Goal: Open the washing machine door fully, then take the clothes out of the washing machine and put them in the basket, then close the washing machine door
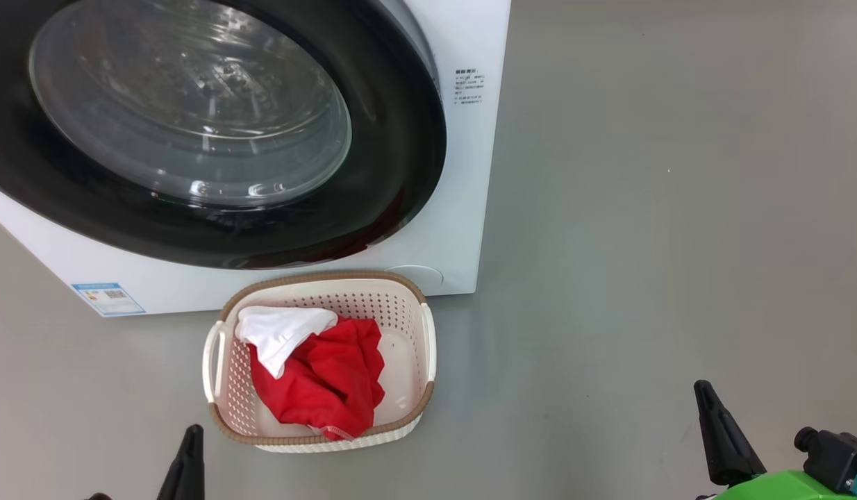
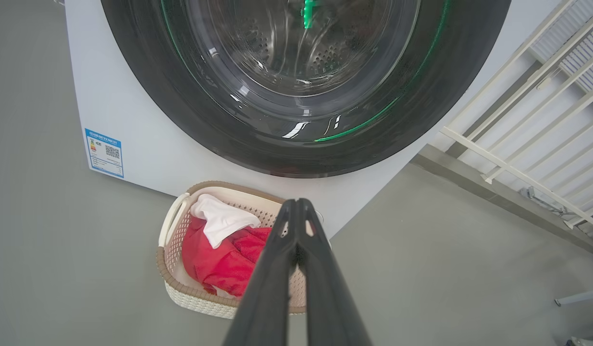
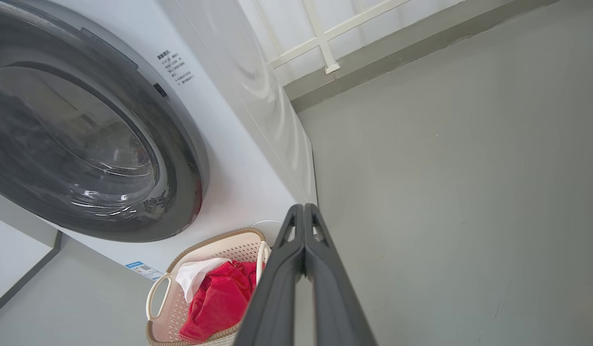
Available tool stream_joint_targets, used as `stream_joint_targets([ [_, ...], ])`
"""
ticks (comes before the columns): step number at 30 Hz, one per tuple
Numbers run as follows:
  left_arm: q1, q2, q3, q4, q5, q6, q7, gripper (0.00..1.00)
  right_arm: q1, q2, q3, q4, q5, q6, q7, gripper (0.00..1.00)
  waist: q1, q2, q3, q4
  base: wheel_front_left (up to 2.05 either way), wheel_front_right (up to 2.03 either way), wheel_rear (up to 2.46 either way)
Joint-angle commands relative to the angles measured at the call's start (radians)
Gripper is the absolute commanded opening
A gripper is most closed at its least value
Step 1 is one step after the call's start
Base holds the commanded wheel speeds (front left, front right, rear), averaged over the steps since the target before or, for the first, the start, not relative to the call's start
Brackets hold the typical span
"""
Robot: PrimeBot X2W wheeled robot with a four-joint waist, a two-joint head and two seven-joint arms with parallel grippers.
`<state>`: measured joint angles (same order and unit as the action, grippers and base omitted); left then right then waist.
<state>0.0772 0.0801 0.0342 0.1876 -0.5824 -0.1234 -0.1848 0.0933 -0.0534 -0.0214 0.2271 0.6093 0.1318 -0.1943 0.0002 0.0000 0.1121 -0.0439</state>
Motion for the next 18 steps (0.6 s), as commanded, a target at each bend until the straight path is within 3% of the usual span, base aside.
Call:
stream_joint_targets([
  [1, -0.039, 0.016, 0.009, -0.017, -0.034, -0.002, 0.007, 0.0, -0.041, -0.015, -0.001, -0.019, 0.037, 0.0, 0.006, 0.0, -0.0001, 0.0, -0.002, 0.001, 0.0, 0.0, 0.0],
  [18, -0.064, 0.015, 0.011, -0.005, -0.22, -0.003, 0.05, 0.0, -0.068, -0.021, -0.005, -0.013, 0.218, 0.0, 0.05, 0.0, -0.0002, 0.0, -0.021, 0.009, 0.0, 0.0, 0.0],
])
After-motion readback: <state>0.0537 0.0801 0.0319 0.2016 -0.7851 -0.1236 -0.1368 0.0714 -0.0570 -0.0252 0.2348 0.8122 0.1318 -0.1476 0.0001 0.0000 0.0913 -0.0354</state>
